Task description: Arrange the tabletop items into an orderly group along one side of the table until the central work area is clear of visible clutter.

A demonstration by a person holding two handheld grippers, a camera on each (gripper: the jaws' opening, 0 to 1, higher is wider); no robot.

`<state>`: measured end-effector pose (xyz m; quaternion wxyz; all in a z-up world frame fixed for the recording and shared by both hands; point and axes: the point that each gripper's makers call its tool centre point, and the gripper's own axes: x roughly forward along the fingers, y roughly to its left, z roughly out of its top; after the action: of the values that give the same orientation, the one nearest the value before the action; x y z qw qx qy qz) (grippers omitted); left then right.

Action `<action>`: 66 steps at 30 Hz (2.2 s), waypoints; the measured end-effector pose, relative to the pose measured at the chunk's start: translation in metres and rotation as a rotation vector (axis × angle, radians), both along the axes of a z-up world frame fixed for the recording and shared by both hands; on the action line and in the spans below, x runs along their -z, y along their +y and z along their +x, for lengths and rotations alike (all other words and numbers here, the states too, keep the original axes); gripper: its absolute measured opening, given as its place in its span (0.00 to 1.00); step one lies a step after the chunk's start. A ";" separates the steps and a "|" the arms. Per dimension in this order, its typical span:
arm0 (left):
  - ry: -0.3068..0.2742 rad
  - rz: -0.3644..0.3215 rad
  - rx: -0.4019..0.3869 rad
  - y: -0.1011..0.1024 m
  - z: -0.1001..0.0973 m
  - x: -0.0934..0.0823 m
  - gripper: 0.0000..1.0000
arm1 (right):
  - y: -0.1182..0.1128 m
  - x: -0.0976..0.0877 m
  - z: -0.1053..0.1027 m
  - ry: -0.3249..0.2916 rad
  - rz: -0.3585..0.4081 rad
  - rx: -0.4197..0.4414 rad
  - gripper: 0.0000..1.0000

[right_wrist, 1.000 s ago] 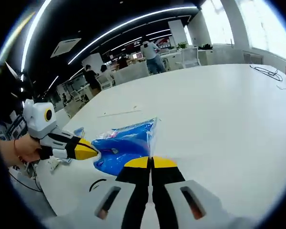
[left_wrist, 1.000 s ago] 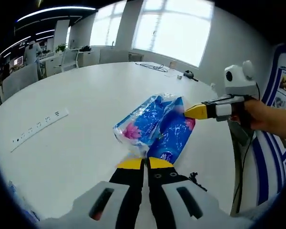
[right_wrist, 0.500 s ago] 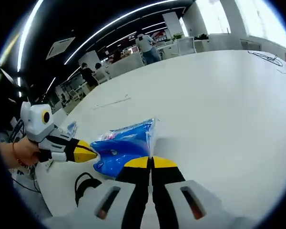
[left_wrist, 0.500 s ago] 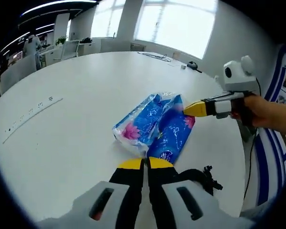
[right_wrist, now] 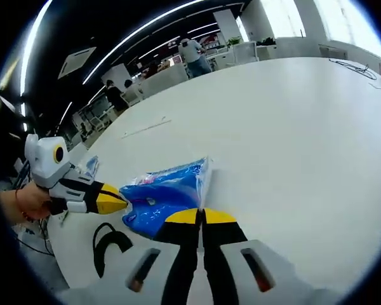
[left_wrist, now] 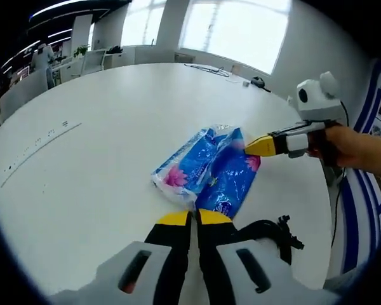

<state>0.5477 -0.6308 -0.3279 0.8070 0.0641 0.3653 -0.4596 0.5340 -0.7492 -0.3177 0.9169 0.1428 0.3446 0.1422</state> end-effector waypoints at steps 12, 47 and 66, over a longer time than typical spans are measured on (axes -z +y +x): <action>0.002 0.001 -0.003 -0.001 0.000 0.001 0.05 | -0.002 0.003 -0.003 0.013 -0.002 0.002 0.00; 0.007 -0.047 -0.012 0.002 -0.001 -0.014 0.35 | -0.011 -0.016 -0.008 -0.006 -0.015 0.034 0.15; -0.005 -0.064 -0.054 0.018 0.001 -0.035 0.57 | 0.002 -0.035 -0.010 -0.028 -0.023 0.005 0.26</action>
<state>0.5484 -0.6124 -0.2925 0.8216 0.0294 0.3499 -0.4491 0.5240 -0.7475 -0.2831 0.9235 0.1309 0.3331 0.1380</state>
